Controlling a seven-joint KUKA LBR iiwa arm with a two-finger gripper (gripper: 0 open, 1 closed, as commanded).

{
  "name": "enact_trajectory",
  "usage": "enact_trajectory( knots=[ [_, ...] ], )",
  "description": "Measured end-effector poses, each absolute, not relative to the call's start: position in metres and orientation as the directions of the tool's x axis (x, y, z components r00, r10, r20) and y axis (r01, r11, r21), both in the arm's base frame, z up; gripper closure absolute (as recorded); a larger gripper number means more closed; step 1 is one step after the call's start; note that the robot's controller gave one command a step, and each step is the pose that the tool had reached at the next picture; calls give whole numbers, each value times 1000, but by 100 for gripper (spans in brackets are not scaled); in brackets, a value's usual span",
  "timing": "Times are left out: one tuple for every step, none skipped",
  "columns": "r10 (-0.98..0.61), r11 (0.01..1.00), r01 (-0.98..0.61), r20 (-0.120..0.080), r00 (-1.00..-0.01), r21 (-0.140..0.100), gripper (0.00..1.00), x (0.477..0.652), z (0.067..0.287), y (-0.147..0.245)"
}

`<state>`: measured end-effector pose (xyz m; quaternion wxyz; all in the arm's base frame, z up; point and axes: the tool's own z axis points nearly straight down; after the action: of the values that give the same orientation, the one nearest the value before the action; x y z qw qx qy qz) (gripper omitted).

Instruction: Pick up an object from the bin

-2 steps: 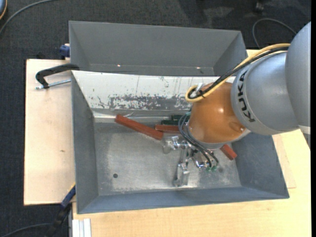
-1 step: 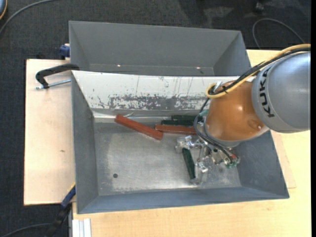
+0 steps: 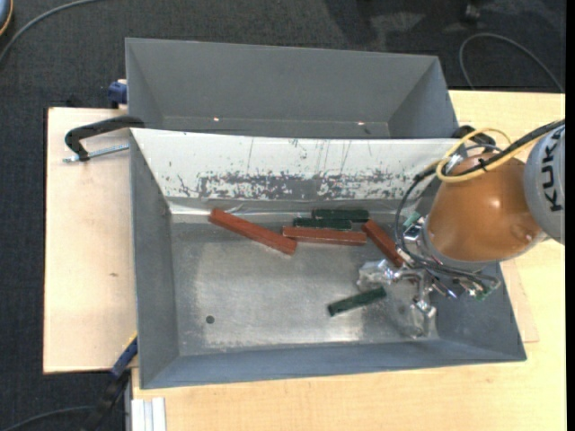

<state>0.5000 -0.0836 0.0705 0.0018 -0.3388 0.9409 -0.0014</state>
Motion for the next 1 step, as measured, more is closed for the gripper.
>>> enact_trajectory(
  knots=[
    [-720,694,-720,-4,-694,0,0,503,74,-13]
  ],
)
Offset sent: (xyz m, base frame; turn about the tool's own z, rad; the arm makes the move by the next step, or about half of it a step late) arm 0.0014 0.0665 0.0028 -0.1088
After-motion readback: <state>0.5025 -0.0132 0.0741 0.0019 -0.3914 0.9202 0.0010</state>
